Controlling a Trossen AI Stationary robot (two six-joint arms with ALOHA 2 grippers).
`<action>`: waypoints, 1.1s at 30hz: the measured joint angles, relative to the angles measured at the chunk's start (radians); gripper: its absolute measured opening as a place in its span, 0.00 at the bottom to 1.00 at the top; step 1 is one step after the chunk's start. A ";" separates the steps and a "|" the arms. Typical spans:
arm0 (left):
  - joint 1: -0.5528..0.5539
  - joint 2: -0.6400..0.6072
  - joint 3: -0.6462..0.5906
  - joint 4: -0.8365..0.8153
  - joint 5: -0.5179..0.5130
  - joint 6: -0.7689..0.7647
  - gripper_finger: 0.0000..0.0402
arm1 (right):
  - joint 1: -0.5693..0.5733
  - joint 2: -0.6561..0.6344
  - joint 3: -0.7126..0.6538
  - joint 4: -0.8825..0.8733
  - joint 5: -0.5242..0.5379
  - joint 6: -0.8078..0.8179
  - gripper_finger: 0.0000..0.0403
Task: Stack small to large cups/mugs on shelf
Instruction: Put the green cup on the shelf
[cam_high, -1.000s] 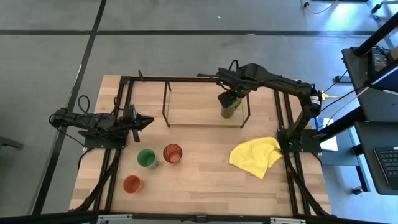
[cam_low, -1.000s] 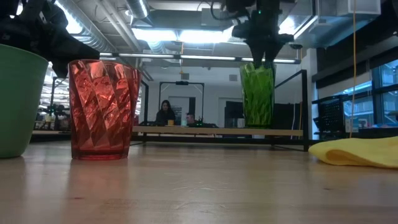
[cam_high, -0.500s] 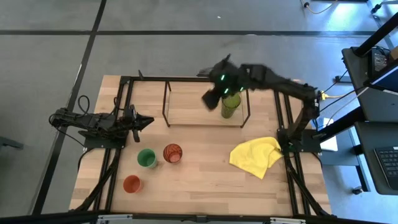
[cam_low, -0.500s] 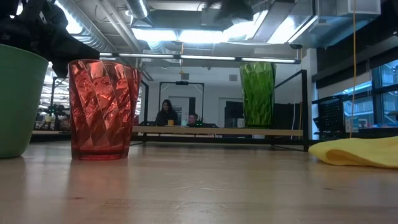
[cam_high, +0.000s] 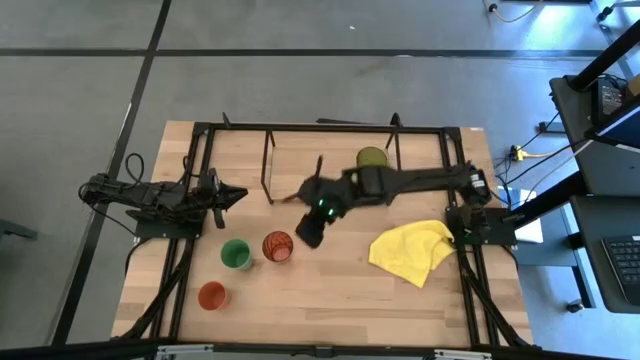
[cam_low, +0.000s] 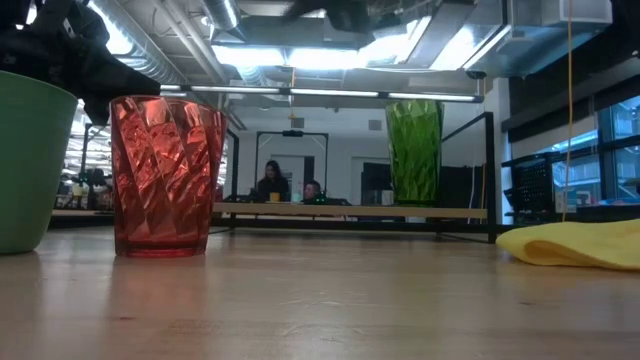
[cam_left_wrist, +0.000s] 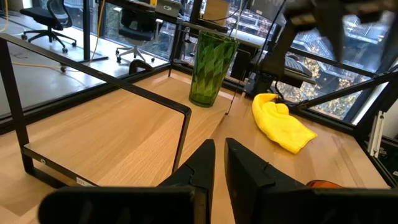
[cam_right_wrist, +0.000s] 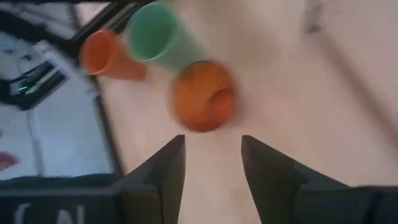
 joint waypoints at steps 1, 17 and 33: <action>0.000 0.000 0.000 0.000 0.000 0.000 0.07 | 0.018 0.014 0.000 0.023 -0.012 0.014 0.39; 0.000 0.000 0.000 0.000 0.000 0.000 0.07 | 0.186 0.171 0.000 0.148 -0.069 0.081 0.39; 0.000 0.000 0.000 0.000 0.000 0.000 0.07 | 0.251 0.206 -0.001 0.157 0.108 0.125 0.39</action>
